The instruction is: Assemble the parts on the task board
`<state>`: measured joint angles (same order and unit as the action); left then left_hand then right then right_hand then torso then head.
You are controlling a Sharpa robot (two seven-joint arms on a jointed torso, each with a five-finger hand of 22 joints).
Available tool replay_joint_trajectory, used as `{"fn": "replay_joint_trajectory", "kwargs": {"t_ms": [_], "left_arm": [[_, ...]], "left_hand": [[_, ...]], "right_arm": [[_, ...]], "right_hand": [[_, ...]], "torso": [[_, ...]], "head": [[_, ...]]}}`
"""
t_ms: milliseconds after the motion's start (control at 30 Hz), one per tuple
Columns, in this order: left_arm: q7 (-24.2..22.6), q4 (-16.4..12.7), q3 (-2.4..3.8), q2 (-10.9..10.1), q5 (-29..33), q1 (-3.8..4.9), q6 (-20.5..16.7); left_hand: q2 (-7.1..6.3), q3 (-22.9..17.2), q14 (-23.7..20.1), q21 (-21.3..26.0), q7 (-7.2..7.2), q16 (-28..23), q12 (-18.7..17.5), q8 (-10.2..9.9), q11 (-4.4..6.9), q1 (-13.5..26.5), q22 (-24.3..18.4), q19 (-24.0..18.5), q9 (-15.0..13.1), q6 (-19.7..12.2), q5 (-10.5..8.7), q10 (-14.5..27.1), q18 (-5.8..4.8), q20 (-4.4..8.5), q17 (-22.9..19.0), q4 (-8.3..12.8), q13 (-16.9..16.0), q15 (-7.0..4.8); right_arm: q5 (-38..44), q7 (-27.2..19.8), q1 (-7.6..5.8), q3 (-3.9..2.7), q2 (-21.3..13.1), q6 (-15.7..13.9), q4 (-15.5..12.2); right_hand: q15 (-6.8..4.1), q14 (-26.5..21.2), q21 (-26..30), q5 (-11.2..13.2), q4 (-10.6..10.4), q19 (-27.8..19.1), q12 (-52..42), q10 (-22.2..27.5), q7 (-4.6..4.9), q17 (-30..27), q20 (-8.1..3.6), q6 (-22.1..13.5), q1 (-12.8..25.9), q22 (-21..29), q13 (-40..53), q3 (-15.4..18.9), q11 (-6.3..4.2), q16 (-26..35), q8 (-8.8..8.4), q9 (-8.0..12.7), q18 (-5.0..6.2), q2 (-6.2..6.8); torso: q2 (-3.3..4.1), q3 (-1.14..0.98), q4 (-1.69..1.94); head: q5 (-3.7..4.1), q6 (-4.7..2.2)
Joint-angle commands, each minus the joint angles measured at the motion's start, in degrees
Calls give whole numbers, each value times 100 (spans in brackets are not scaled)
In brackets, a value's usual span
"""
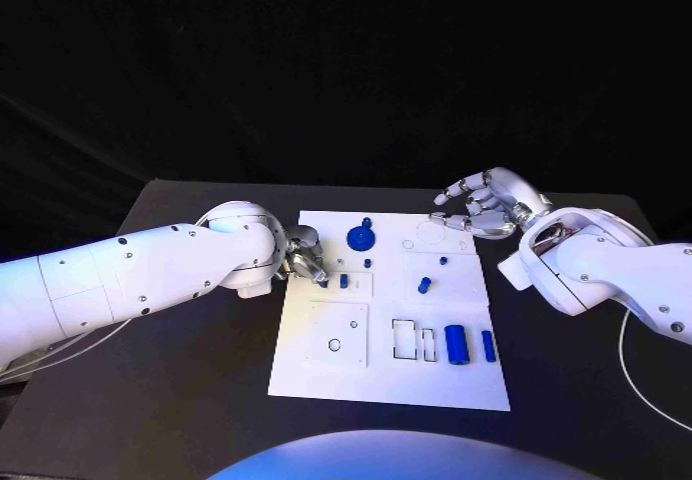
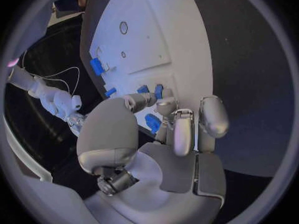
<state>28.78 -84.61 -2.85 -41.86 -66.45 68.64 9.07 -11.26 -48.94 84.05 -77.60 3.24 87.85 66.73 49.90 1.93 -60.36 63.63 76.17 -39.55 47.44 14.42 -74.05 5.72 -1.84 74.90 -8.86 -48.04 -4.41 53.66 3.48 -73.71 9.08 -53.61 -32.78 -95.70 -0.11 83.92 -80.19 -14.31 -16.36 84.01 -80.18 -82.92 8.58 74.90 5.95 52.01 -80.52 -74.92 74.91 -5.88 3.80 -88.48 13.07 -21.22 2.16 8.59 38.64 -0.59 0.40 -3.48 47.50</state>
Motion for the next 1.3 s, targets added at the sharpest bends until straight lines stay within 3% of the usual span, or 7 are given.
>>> {"fn": "replay_joint_trajectory", "kwargs": {"t_ms": [33,433,1300], "left_arm": [[-42,-19,-14,35,142,-21,56],[-8,19,-14,44,192,-21,84],[108,152,-15,80,230,-22,119]], "left_hand": [[0,-422,482,-29,-118,19,17,30,2,95,0,35,-17,104,-51,-40,-35,26,1095,413,-1,-54],[-9,188,482,-9,-154,18,24,-15,27,490,0,50,-26,194,-147,-42,-40,53,1094,6,-30,-77],[-50,665,482,8,-141,18,7,-84,16,602,-10,54,-12,225,-141,-12,-41,53,1095,-249,-21,-72]], "right_arm": [[26,-40,3,-1,-2,19,-6],[18,-50,3,-1,0,14,-1],[5,-74,4,-1,-6,-5,-5]], "right_hand": [[-39,484,27,8,-11,53,22,22,-14,960,-42,-25,32,-794,579,-32,-18,35,39,-5,52,15],[-39,484,27,8,-11,53,22,22,-14,960,-42,-25,32,-794,579,-32,-18,35,39,-5,52,15],[-38,480,44,11,-21,46,30,27,-12,941,-43,-34,58,-783,573,-31,-16,43,44,-6,56,19]], "torso": [[-6,1,5],[-5,5,4],[-6,2,1]], "head": [[2,6],[-8,7],[-8,8]]}}
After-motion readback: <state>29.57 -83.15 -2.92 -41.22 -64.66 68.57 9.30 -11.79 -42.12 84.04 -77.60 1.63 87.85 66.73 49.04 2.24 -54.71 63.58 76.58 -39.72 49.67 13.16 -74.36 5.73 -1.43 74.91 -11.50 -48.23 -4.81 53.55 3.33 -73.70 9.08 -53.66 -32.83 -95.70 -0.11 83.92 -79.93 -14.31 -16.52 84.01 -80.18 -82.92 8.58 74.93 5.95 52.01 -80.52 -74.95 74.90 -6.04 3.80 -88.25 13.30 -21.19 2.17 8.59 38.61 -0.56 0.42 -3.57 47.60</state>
